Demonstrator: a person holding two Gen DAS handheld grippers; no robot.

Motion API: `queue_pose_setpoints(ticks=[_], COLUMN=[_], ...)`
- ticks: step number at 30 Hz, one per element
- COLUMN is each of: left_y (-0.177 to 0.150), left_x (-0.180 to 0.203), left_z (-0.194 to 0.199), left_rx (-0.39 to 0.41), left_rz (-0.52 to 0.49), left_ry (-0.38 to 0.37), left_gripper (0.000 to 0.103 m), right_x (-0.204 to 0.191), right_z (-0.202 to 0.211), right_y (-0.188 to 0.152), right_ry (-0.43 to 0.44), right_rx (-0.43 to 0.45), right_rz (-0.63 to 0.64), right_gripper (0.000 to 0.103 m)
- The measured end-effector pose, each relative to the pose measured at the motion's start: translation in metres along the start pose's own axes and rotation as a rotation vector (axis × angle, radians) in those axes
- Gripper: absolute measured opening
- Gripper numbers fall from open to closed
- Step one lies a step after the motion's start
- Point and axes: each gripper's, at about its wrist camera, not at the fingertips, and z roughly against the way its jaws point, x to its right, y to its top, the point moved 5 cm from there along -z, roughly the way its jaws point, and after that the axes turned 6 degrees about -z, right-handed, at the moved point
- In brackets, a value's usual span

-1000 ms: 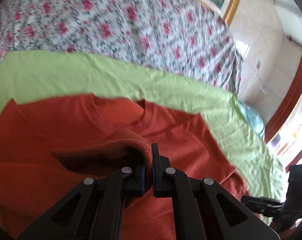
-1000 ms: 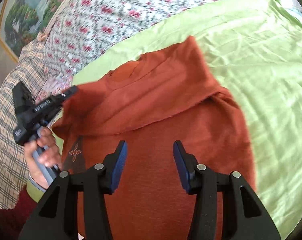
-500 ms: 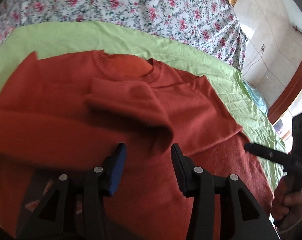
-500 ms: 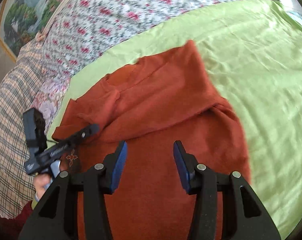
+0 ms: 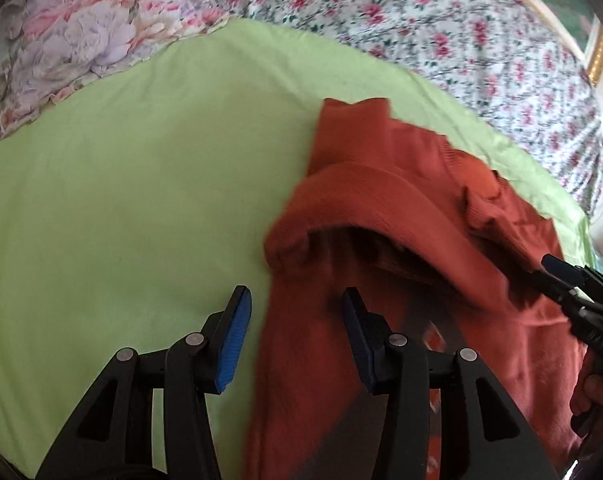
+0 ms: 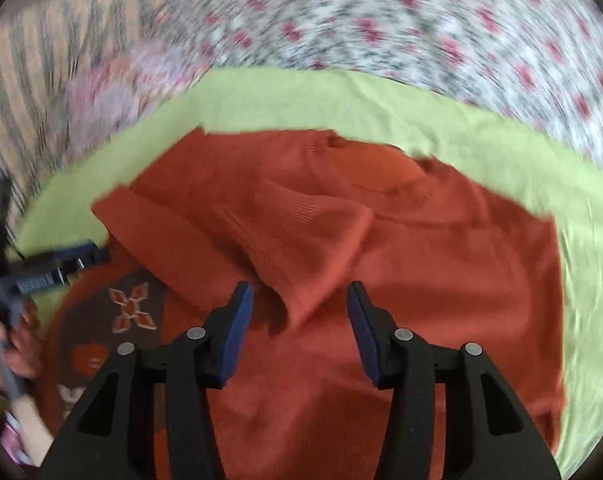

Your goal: Fold small clothes

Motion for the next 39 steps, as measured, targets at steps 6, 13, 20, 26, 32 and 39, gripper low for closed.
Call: queue_pose_setpoints(ticks=[6, 13, 20, 26, 32, 39], left_y=[0.023, 0.023, 0.018, 0.017, 0.014, 0.011], left_x=[0.003, 0.002, -0.005, -0.014, -0.021, -0.024], left_z=[-0.019, -0.024, -0.019, -0.017, -0.016, -0.016], left_rx=[0.007, 0.029, 0.047, 0.06, 0.076, 0.074], left_rz=[-0.002, 0.034, 0.094, 0.157, 0.211, 0.227], left_ry=[0.02, 0.029, 0.004, -0.045, -0.084, -0.106], left_gripper=[0.044, 0.031, 0.029, 0.029, 0.029, 0.03], right_x=[0.005, 0.093, 0.157, 0.17, 0.164, 0.164], right_z=[-0.037, 0.023, 0.009, 0.015, 0.029, 0.018], right_y=[0.014, 0.016, -0.035, -0.048, -0.036, -0.051], right_ry=[-0.085, -0.059, 0.006, 0.047, 0.043, -0.017], right_rx=[-0.041, 0.144, 0.032, 0.058, 0.128, 0.048], right_rz=[0.021, -0.338, -0.637, -0.751, -0.688, -0.656], right_gripper=[0.011, 0.008, 0.014, 0.016, 0.008, 0.008])
